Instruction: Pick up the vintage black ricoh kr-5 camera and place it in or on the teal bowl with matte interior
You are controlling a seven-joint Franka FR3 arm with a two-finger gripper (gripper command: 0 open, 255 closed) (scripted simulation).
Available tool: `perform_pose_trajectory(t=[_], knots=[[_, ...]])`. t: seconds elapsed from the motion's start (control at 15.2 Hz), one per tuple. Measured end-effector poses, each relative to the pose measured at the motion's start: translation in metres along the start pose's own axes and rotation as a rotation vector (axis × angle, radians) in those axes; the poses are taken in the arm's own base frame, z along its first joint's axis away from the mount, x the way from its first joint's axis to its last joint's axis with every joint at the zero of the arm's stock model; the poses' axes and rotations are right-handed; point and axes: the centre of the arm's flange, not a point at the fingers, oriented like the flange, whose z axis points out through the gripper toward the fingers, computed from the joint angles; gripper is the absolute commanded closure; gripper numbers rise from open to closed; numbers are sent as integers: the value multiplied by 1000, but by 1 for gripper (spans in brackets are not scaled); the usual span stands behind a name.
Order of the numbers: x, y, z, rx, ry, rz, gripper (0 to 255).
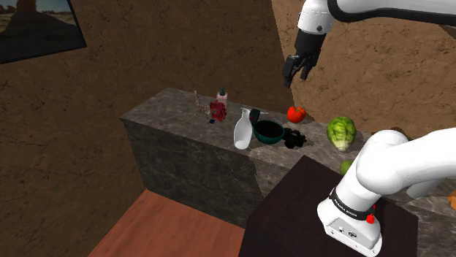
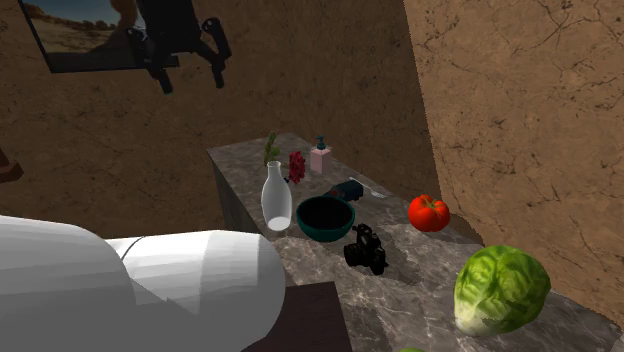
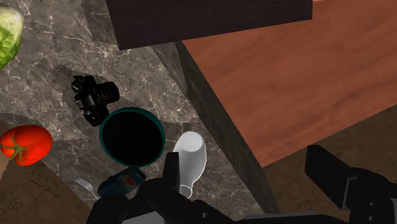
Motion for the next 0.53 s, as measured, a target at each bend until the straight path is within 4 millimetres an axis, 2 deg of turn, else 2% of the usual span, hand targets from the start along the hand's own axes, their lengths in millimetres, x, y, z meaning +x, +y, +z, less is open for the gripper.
perform_pose_trajectory(t=[0.2,0.53], knots=[[4,9,12,1,-4,0,0],[21,45,62,7,-17,1,0]])
